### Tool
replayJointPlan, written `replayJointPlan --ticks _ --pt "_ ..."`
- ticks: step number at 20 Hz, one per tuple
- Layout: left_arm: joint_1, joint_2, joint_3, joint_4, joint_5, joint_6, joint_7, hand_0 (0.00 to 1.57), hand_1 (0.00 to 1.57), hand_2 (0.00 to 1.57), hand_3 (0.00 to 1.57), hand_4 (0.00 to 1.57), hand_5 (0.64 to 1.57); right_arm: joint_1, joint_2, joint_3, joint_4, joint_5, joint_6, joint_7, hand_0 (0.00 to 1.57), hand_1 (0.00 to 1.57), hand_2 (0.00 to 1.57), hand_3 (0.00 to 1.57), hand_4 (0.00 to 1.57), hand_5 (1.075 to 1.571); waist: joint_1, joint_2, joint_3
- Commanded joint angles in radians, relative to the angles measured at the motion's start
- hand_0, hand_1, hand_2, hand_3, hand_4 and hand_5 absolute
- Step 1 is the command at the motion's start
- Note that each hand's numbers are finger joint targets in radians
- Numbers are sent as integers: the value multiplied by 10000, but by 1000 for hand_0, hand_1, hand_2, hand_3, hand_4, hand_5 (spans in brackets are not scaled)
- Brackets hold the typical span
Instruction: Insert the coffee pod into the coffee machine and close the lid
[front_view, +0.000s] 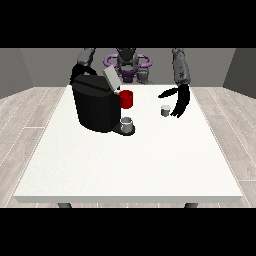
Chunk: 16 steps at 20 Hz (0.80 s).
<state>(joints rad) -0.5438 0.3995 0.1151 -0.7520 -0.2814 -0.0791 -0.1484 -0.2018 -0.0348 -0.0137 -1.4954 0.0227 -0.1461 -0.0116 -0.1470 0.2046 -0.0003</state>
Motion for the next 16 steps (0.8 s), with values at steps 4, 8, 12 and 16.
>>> replayJointPlan --ticks 4,8,12,16 --pt "-386 427 -475 717 -1061 161 -112 580 580 719 472 0 1571 -185 110 24 471 221 -161 -445 0 0 0 0 427 1571 30 214 2" --pt "-761 865 -187 1612 -1272 351 -742 547 547 697 454 0 1571 39 201 492 -431 153 -30 24 0 0 0 0 435 1571 -516 411 -3" --pt "-635 90 -686 1288 -1970 1390 -790 695 695 831 592 0 1571 -203 -4 -115 722 -18 2 -619 0 0 0 0 476 1571 -34 259 1" --pt "-919 158 -232 1989 -2008 2259 -1326 775 775 917 692 351 1571 -164 279 382 -238 184 -245 216 0 0 0 0 487 1571 -533 483 -5"
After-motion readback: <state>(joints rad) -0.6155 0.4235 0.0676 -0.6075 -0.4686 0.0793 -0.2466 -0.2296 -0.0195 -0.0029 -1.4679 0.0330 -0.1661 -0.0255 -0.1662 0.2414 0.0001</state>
